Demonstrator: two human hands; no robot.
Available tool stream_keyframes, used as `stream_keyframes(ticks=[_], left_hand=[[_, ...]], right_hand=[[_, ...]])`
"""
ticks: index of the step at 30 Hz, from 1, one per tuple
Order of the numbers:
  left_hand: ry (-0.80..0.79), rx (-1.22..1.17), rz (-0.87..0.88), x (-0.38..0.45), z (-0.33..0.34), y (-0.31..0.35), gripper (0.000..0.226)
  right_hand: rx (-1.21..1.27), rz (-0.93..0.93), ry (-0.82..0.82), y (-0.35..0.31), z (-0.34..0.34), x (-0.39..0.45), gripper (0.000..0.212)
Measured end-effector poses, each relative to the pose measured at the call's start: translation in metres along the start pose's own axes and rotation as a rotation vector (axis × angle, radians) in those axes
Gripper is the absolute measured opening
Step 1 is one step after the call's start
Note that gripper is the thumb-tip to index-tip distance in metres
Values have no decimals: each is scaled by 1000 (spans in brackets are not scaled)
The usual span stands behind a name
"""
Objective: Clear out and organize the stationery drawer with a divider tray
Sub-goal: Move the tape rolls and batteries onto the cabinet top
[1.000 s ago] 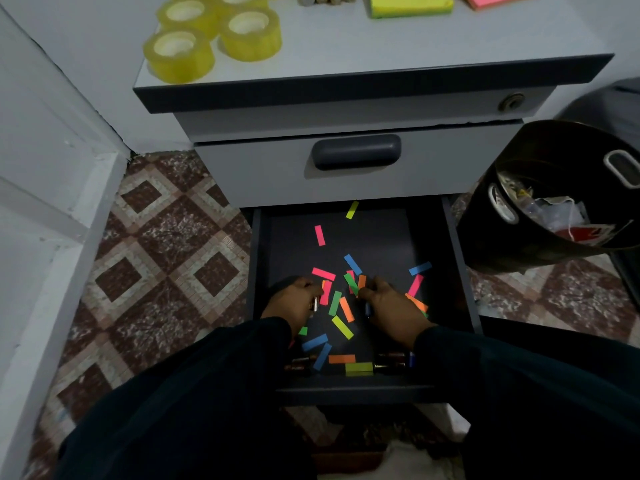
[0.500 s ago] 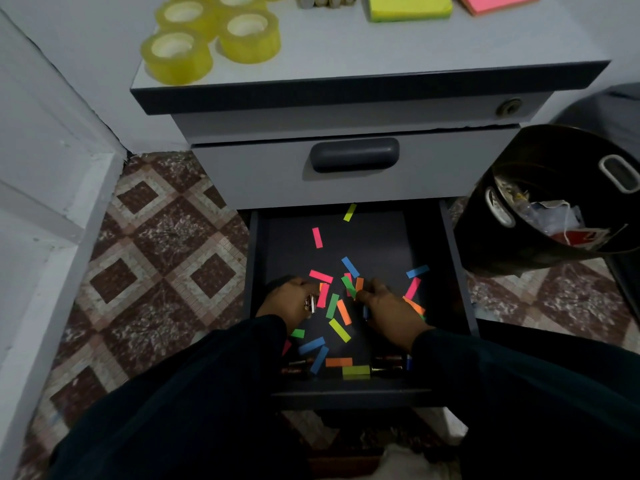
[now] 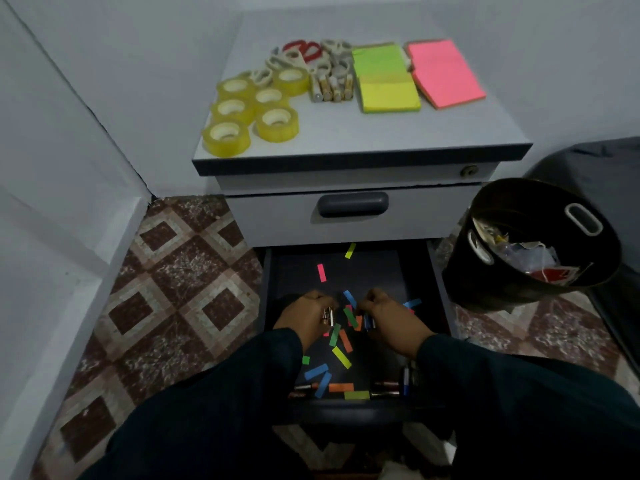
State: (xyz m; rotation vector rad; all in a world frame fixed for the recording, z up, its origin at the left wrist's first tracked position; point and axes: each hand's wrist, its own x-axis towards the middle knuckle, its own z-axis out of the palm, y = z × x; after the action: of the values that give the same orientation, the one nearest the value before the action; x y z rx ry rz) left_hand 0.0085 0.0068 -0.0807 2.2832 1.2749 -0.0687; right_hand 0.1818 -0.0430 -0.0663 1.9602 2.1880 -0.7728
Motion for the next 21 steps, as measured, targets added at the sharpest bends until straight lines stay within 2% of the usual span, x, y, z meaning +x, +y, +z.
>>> stream_keyframes(ticks=[5, 11, 16, 21], left_hand=[[44, 16, 36, -15, -39, 19, 49], [171, 72, 78, -37, -91, 39, 50], [267, 100, 129, -49, -134, 56, 50], [360, 135, 166, -50, -174, 67, 47]], right_hand=[[-63, -31, 115, -15, -40, -16, 40], [-150, -110, 204, -42, -101, -42, 48], [-158, -153, 261, -64, -144, -57, 42], [-161, -183, 305, -74, -179, -62, 45]])
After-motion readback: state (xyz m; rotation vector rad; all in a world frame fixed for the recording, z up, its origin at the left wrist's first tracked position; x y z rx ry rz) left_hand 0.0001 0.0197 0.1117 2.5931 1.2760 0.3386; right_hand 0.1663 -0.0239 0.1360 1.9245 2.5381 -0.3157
